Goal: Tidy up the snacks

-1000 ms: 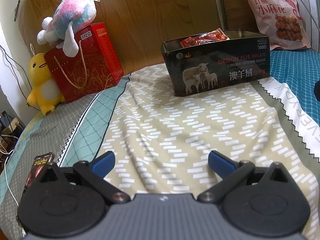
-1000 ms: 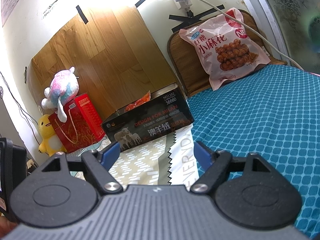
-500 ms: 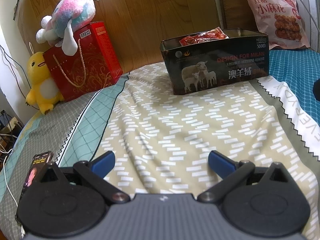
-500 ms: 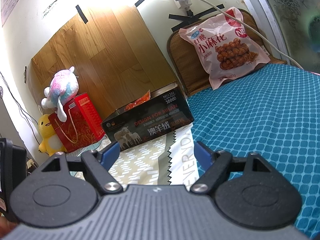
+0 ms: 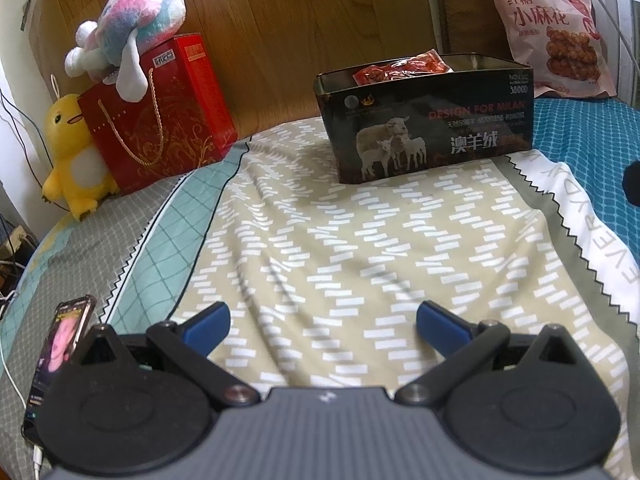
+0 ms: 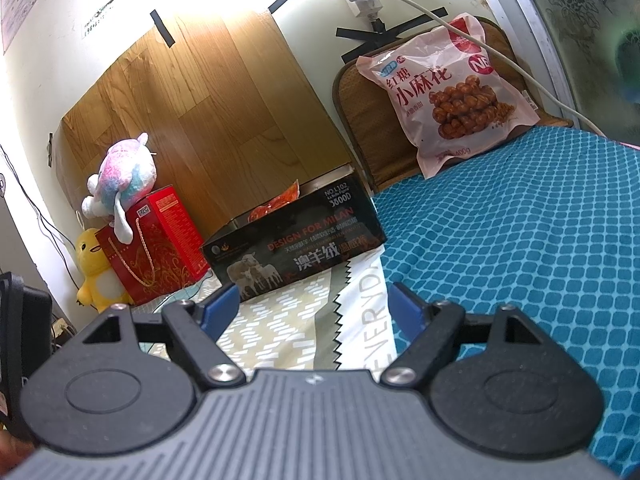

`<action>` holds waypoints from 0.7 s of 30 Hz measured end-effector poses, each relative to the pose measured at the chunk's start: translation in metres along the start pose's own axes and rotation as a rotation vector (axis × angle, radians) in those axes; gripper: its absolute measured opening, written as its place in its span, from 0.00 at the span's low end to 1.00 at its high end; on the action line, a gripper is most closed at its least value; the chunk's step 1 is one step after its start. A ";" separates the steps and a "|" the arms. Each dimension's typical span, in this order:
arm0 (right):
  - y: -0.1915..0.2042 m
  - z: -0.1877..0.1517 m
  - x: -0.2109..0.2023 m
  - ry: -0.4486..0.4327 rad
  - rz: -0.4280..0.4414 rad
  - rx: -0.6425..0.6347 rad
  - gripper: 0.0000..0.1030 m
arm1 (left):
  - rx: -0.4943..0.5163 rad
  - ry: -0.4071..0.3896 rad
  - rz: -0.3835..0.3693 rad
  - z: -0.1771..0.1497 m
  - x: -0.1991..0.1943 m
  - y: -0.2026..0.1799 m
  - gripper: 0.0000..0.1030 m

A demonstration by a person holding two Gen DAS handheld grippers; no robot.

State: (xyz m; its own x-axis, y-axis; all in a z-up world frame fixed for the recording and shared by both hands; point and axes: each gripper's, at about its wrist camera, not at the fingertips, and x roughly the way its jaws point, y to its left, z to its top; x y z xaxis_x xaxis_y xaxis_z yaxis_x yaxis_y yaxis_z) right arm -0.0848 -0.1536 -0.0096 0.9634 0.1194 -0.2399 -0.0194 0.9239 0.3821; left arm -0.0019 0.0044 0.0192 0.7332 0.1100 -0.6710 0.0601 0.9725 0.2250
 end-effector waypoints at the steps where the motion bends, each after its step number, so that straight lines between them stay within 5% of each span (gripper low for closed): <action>1: 0.000 0.000 0.000 0.000 0.000 0.000 0.81 | -0.003 0.003 -0.004 0.000 0.000 0.000 1.00; 21: -0.001 0.000 0.000 0.000 0.001 0.001 0.81 | -0.015 0.027 -0.039 0.003 -0.004 -0.001 1.00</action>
State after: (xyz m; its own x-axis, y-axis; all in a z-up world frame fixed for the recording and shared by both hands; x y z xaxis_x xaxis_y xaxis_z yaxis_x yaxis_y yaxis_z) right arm -0.0843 -0.1542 -0.0097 0.9634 0.1206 -0.2395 -0.0204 0.9236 0.3829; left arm -0.0027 0.0026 0.0236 0.7122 0.0767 -0.6978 0.0783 0.9791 0.1875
